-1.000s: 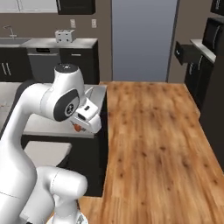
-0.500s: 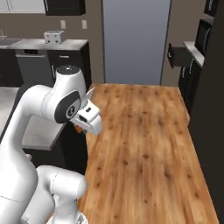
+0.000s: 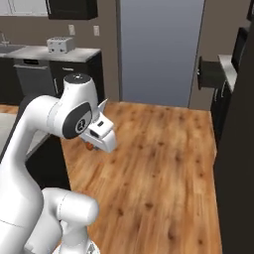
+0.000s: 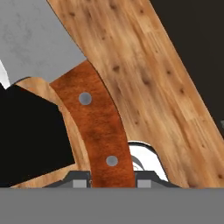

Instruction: Pick up the metallic utensils from the counter and place them in the open drawer. Make sure not to pick up any wooden utensils.

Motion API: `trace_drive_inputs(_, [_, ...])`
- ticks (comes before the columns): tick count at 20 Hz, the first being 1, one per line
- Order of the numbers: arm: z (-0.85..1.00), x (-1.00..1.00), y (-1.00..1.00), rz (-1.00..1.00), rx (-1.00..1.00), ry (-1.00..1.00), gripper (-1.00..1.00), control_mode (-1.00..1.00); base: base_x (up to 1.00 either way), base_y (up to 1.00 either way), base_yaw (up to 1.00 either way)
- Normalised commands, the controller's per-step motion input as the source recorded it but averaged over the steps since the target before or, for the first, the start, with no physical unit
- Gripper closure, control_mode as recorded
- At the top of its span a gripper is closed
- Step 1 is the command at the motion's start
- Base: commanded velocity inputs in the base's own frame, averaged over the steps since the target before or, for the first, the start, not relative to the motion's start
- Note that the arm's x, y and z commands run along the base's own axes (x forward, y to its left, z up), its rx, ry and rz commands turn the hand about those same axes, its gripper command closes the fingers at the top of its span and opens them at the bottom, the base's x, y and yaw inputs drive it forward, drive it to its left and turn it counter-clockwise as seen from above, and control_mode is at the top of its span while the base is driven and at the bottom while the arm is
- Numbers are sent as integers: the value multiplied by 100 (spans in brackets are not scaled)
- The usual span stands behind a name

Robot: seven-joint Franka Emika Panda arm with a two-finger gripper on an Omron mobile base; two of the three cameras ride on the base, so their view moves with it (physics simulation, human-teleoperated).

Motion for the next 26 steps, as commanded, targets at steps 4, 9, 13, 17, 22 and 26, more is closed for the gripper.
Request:
trace_drive_inputs(4, [0,0,0,0,0,0,100,100,100,-50,-1])
trace_drive_inputs(9, [0,0,0,0,0,0,100,100,100,-4,-15])
trace_drive_inputs(13, [0,0,0,0,0,0,100,100,100,0,-12])
trace_drive_inputs(17, [0,0,0,0,0,0,100,100,100,0,0])
trace_drive_inputs(22, [0,0,0,0,0,0,100,100,100,0,0])
trace_drive_inputs(26, [0,0,0,0,0,0,100,100,100,-22,4])
